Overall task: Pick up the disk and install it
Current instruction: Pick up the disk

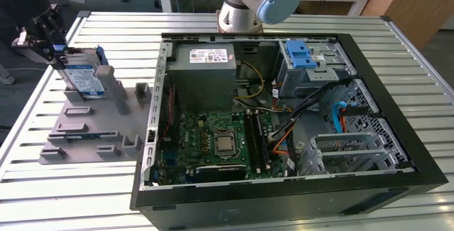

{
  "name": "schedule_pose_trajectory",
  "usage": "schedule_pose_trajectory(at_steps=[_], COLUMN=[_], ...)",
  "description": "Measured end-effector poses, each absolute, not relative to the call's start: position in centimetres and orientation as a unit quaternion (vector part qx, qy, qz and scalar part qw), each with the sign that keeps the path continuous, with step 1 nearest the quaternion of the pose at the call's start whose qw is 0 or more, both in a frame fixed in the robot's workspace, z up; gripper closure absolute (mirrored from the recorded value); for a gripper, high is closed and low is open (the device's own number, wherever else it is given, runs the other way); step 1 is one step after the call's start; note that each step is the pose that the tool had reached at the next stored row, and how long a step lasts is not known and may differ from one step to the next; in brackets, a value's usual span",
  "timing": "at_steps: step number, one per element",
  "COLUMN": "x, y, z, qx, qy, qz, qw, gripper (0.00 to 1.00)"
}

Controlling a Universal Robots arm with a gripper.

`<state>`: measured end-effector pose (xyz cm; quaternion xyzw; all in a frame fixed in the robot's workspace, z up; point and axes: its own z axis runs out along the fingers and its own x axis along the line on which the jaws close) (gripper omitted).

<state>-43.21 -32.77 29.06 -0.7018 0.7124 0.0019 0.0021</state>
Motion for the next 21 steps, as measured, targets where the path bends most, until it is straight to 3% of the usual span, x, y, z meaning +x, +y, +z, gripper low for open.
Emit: schedule_pose_trajectory(at_steps=[4,5,21], x=[-43.21,-43.21,-43.21], y=[-32.77,-32.76,-32.76], z=[29.04,29.04,29.08], qx=[-0.702,-0.702,-0.702], qy=[0.712,0.712,0.712], qz=[0.002,0.002,0.002], qw=[0.002,0.002,0.002], gripper=[0.54,0.6,0.64])
